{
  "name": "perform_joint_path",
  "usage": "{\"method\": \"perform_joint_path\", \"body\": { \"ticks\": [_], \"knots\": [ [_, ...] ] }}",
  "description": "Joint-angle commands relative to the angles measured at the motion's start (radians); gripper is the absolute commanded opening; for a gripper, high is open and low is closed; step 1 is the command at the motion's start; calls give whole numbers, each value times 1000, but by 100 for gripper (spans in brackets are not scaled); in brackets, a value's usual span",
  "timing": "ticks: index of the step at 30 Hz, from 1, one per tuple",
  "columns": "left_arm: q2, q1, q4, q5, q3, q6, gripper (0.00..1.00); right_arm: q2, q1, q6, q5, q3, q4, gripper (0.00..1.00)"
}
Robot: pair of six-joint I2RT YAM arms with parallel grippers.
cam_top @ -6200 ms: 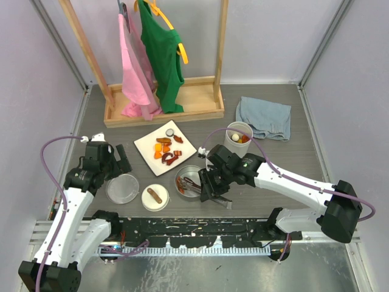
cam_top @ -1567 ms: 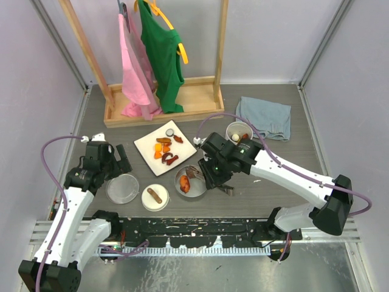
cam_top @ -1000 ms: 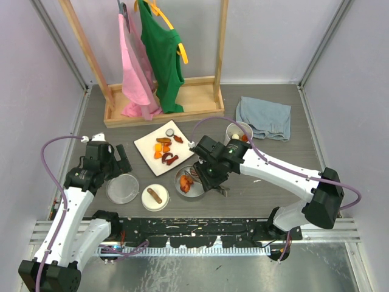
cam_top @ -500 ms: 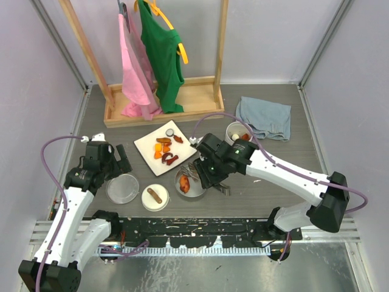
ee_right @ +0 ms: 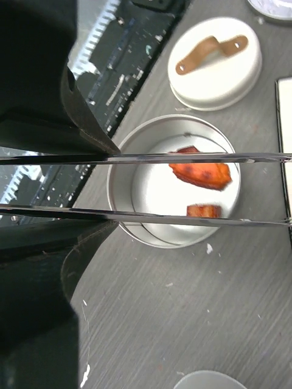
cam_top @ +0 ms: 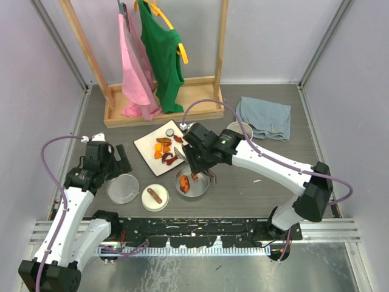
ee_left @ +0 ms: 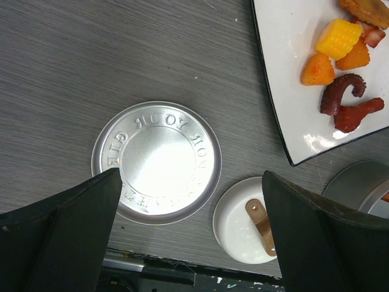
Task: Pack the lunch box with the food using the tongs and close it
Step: Place the fake food in the packing box, then pick up the fake food from the plate.
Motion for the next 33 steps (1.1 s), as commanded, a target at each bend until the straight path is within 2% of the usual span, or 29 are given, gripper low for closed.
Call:
{"method": "perform_joint_path", "body": {
  "ticks": [1, 6, 14, 24, 33],
  "knots": [
    [-13, 4, 41, -2, 10, -5, 100, 56, 3, 21, 128, 85, 36, 46],
    [-8, 4, 41, 1, 11, -5, 100, 148, -5, -33, 166, 139, 35, 46],
    [-21, 4, 40, -14, 9, -5, 100, 240, -56, -87, 105, 178, 64, 46],
    [-18, 4, 35, 2, 17, 0, 98, 396, -72, -153, 127, 307, 45, 46],
    [-35, 4, 38, -10, 16, 1, 98, 453, -87, -184, 191, 358, 18, 46]
  ]
}}
